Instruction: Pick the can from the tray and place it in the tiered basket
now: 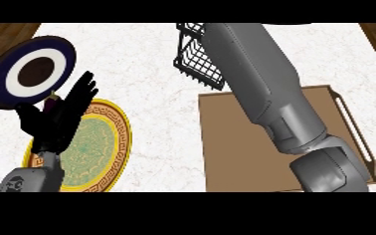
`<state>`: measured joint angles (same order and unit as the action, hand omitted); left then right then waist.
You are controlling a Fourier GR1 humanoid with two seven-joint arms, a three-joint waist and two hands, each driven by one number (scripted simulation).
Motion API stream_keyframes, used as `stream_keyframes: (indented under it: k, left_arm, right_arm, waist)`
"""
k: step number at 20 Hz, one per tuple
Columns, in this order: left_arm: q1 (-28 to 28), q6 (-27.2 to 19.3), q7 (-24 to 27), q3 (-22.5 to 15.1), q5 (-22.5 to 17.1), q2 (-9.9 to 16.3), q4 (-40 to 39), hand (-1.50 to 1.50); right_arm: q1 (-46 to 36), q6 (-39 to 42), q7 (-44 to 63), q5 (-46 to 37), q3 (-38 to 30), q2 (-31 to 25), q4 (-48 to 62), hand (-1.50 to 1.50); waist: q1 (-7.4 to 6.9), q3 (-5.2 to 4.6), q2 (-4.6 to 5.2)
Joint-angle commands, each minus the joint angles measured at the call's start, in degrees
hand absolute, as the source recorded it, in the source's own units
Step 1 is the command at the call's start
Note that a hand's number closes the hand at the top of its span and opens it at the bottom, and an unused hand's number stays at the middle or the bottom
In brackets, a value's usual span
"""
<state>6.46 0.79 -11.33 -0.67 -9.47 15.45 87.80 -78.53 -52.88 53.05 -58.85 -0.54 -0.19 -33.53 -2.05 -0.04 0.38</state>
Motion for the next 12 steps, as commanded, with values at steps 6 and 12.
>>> stream_keyframes:
  k: [6,12]
  left_arm:
    - [-2.7,-0.2,0.8,2.0,-0.3,0.3,0.5,0.00]
    - [-5.6,0.3,1.9,3.5,-0.6,0.9,0.5,0.00]
  right_arm:
    - [7.3,-13.7,0.5,-1.5,-4.4,-1.2,-11.9,-1.50]
    - [14.4,-7.9,6.0,-9.2,-6.4,-3.5,-26.9,-1.50]
  waist:
    - [2.87,0.05,-0.85]
    - [4.83,0.01,-1.56]
